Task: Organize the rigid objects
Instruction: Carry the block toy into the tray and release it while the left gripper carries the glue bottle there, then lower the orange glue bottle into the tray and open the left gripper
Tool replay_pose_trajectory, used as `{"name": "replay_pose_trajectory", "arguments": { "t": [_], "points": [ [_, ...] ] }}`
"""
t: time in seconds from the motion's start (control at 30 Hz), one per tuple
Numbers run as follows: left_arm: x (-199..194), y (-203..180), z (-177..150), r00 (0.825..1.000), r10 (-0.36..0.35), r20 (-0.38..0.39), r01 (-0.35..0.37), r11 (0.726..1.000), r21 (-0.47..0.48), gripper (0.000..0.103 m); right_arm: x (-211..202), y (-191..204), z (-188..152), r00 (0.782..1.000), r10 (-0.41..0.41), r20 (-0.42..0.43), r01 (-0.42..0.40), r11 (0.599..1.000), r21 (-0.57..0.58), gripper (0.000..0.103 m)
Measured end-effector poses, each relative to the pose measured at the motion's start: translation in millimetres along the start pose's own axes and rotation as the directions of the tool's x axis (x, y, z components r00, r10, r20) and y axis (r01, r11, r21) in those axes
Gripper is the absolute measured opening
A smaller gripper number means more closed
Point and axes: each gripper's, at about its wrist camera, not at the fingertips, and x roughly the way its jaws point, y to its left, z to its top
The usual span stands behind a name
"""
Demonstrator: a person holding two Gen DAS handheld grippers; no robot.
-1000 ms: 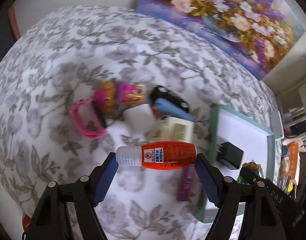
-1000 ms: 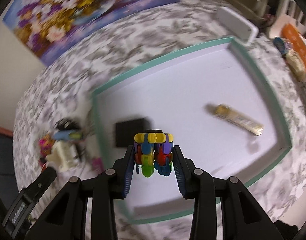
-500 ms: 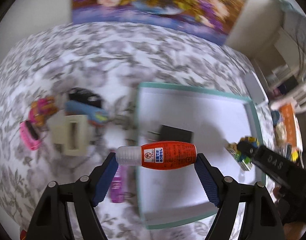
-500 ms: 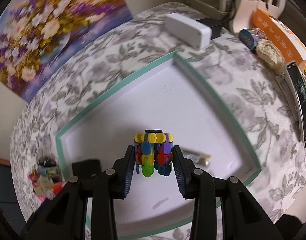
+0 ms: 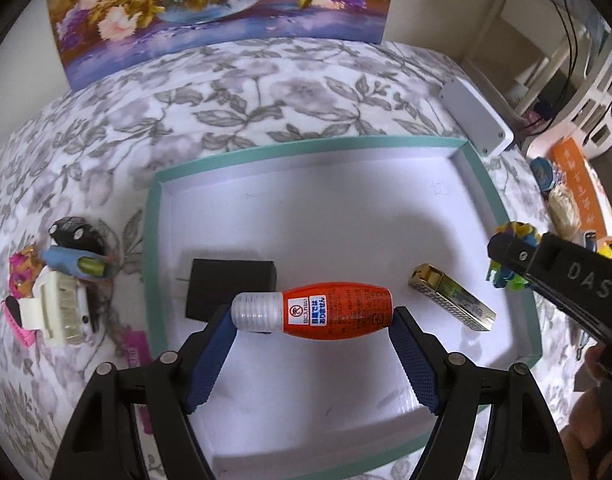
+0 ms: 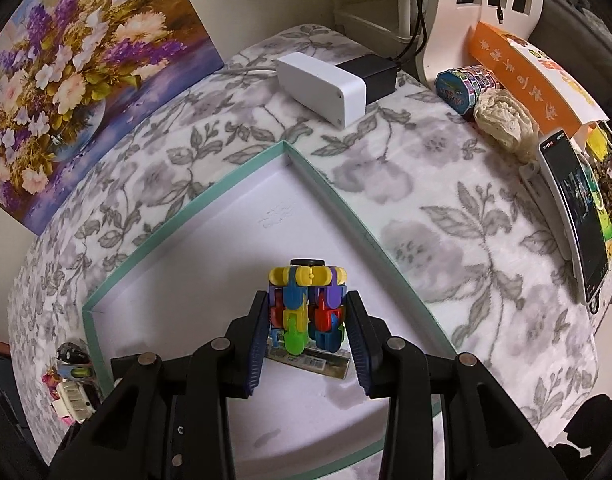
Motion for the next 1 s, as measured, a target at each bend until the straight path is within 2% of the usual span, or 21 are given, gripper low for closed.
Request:
{"name": "replay_pose_trajectory", "arguments": {
  "t": [0.13, 0.6, 0.77, 0.83, 0.87, 0.93, 0.97, 1.0],
  "points": [
    [4, -2, 0, 1.000, 0.022, 0.013, -0.022, 1.000, 0.019, 0.081, 6, 1, -1, 1.000, -0.011, -0.011, 0.011, 1.000, -0.018, 0.039],
    [4, -8, -2, 0.999, 0.031, 0.017, -0.032, 0.997, 0.070, 0.082, 13, 3, -5, 0.999, -0.033, -0.036, 0.032, 0.999, -0.040, 0.040],
    [0, -9, 0, 0.999, 0.031, 0.028, -0.033, 0.997, 0.074, 0.086, 10, 4, -5, 0.999, -0.048, -0.026, 0.046, 0.998, -0.046, 0.058],
    [-2, -8, 1, 0.999, 0.030, 0.031, -0.032, 0.997, 0.064, 0.090, 10, 3, -5, 0.998, -0.054, -0.026, 0.053, 0.998, -0.042, 0.059],
    [-3, -7, 1, 0.999, 0.031, 0.034, -0.033, 0.998, 0.061, 0.100, 10, 3, -5, 0.998, -0.058, -0.026, 0.057, 0.998, -0.041, 0.059],
    [-6, -3, 2, 0.999, 0.028, 0.046, -0.031, 0.998, 0.049, 0.103, 10, 2, -5, 0.998, -0.063, -0.025, 0.062, 0.997, -0.041, 0.060],
    [-7, -1, 2, 0.998, 0.029, 0.049, -0.031, 0.999, 0.041, 0.103, 10, 2, -5, 0.998, -0.064, -0.024, 0.063, 0.997, -0.041, 0.063],
    [-8, 2, 3, 0.998, 0.032, 0.050, -0.033, 0.999, 0.032, 0.103, 9, 3, -5, 0.998, -0.065, -0.022, 0.064, 0.997, -0.042, 0.074]
  ]
}}
